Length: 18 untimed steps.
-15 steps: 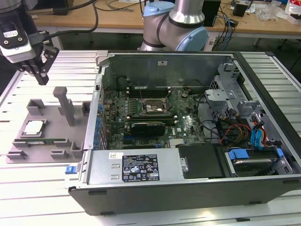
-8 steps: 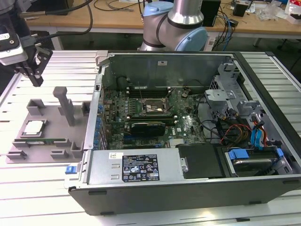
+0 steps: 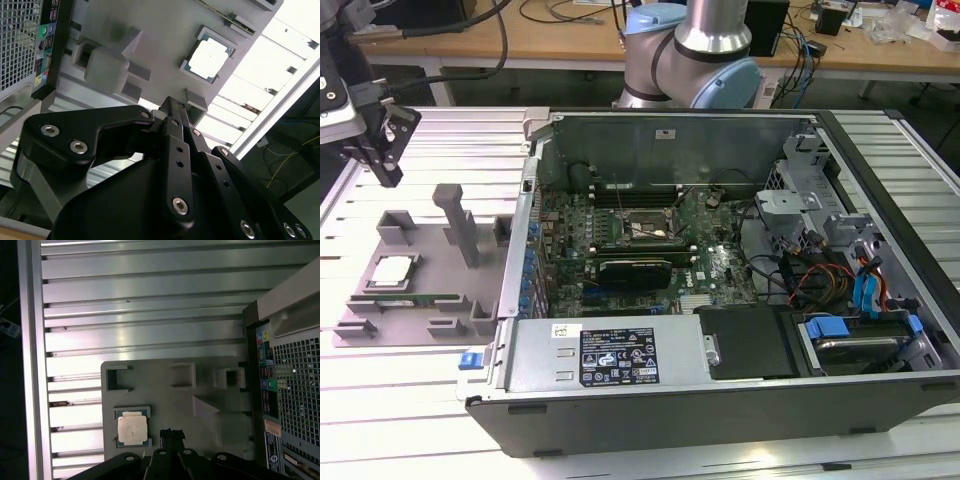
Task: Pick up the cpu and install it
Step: 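Reach for the cpu, then pick up the cpu and move it towards the insertion slot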
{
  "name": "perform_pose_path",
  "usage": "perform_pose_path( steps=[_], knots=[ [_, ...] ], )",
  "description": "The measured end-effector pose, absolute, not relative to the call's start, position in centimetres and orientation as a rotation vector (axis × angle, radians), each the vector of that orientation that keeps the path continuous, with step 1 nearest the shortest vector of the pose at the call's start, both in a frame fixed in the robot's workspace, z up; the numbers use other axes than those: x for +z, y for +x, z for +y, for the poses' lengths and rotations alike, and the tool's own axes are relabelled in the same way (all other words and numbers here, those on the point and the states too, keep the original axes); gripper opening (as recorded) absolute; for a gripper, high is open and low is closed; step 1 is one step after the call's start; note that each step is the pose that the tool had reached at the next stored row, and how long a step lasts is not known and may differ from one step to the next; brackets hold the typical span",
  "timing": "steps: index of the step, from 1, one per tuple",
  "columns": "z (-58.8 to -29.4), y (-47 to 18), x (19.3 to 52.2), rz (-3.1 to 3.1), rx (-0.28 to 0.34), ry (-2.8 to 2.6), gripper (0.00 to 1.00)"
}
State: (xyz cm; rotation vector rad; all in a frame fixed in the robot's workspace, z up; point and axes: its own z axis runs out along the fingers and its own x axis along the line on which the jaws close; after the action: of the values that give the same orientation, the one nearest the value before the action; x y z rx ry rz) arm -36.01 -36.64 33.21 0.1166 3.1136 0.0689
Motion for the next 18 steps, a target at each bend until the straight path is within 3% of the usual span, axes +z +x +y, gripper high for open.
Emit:
perform_pose_path(
  steps=[18],
  knots=[
    [-36.8,-37.0,31.5,3.114,0.069,0.117,0.11]
  ],
)
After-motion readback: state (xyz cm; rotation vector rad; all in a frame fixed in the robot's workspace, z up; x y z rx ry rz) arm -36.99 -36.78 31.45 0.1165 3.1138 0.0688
